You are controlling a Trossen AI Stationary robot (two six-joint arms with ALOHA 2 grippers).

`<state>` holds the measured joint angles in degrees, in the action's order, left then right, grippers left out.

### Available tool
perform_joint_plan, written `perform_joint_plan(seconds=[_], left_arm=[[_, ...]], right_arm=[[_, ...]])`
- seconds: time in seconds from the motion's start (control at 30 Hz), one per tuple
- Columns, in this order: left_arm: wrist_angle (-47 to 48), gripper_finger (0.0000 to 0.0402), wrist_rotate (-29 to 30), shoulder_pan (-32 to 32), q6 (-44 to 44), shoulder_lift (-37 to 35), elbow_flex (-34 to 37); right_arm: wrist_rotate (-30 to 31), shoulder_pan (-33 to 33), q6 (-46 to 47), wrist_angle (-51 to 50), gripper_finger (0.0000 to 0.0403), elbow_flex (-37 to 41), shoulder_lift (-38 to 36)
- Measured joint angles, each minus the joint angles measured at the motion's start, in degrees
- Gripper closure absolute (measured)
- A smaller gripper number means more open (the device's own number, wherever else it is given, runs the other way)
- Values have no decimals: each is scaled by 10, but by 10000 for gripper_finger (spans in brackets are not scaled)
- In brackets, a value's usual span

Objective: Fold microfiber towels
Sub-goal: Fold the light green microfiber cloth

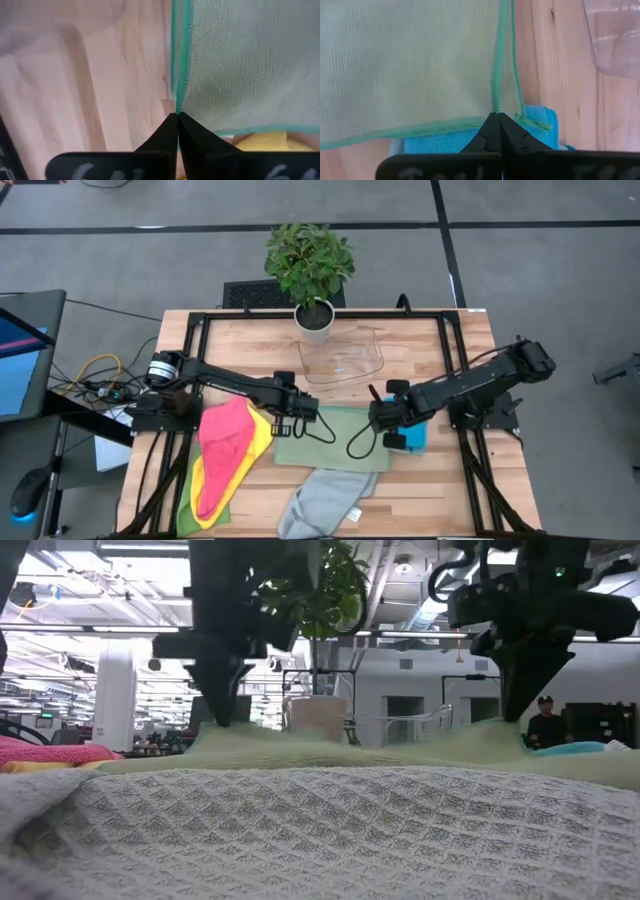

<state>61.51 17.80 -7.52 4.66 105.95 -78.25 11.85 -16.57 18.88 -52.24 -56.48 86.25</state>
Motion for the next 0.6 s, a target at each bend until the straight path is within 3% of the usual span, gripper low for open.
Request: perform_joint_plan(seconds=[0.27, 0.6], left_arm=[[-13, 401, -8, 1, 10, 0, 48], [-43, 401, -10, 1, 11, 0, 49]], right_arm=[[1, 24, -14, 3, 395, 0, 0], [-23, 12, -9, -13, 395, 0, 1]])
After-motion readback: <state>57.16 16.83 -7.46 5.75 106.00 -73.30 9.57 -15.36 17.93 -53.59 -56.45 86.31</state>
